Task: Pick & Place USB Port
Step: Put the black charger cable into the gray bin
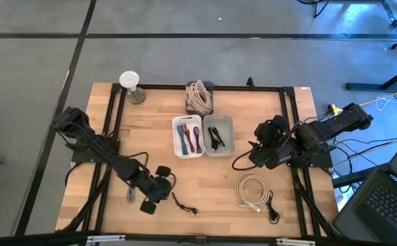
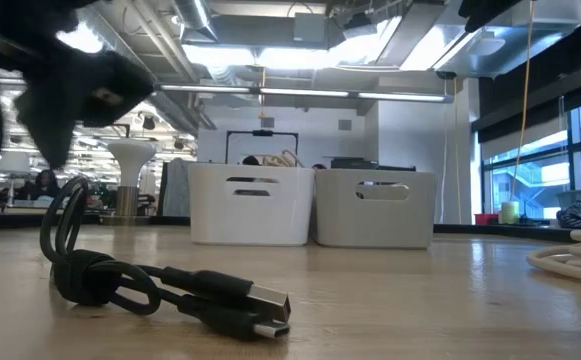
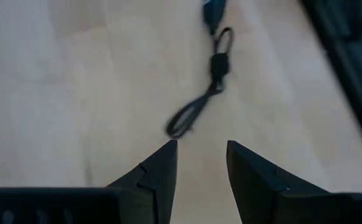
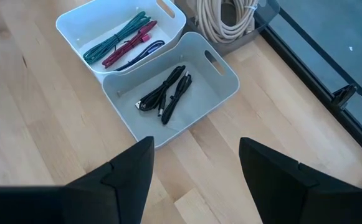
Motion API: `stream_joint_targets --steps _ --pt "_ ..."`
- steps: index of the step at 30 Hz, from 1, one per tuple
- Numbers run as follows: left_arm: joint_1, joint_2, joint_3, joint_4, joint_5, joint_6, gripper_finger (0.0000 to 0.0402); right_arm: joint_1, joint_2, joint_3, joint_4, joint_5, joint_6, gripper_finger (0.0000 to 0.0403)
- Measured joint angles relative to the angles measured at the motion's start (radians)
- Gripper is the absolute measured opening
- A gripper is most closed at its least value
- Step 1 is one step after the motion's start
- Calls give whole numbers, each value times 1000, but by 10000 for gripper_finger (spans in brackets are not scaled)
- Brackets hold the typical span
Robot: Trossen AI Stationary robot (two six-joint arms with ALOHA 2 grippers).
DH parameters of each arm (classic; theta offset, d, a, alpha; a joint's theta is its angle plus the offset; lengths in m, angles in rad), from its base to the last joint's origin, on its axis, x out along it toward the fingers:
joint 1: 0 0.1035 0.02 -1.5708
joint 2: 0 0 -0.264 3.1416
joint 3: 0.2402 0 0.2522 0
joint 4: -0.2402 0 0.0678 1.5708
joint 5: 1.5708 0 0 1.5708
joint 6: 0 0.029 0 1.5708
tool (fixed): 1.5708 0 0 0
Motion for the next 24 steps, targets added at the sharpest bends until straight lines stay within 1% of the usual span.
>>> stream_joint_targets --steps 4,8,12,18,24 --pt "26 30 25 -47 -15 62 129 0 0 0 2 0 0 239" --pt "50 71 24 -51 -13 104 129 0 0 0 4 0 0 239" --pt "63 107 24 -45 -10 109 129 0 0 0 4 0 0 239" --pt "67 120 24 -28 -2 96 129 0 0 0 4 0 0 239" --pt "64 113 24 -9 80 57 129 0 0 0 4 0 0 239"
